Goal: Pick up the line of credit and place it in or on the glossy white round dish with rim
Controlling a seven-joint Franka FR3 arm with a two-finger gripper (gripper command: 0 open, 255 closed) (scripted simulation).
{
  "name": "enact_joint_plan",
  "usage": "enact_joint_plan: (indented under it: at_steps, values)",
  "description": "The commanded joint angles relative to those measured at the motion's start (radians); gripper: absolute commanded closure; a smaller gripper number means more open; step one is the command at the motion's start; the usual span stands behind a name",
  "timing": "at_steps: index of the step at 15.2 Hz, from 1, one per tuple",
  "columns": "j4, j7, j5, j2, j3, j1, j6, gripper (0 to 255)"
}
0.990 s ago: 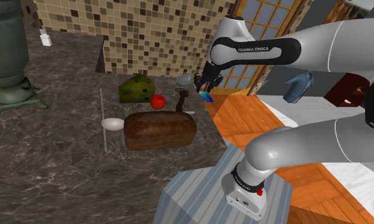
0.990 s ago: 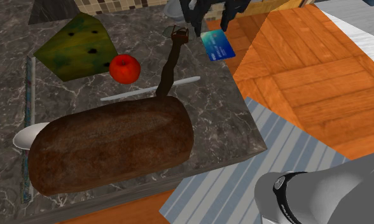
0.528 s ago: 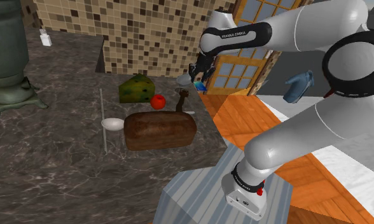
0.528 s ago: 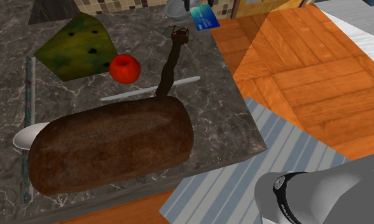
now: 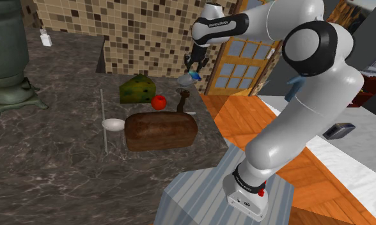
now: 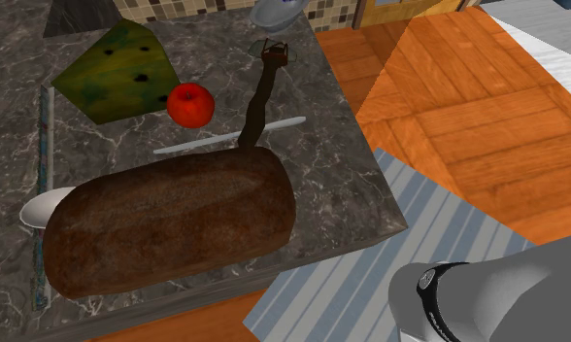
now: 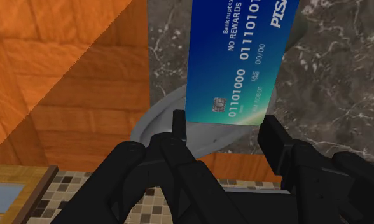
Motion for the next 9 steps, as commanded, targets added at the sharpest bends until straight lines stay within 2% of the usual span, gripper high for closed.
enact_joint_plan:
  at_steps: [1, 7, 9]
  values:
    - [0.094, -0.019, 0.001, 0.077, -0.008, -0.009, -0.016, 255]
    - [0.438, -0.054, 0.006, 0.322, -0.019, -0.024, -0.114, 255]
    - [0.438, -0.054, 0.005, 0.331, -0.019, -0.024, -0.105, 255]
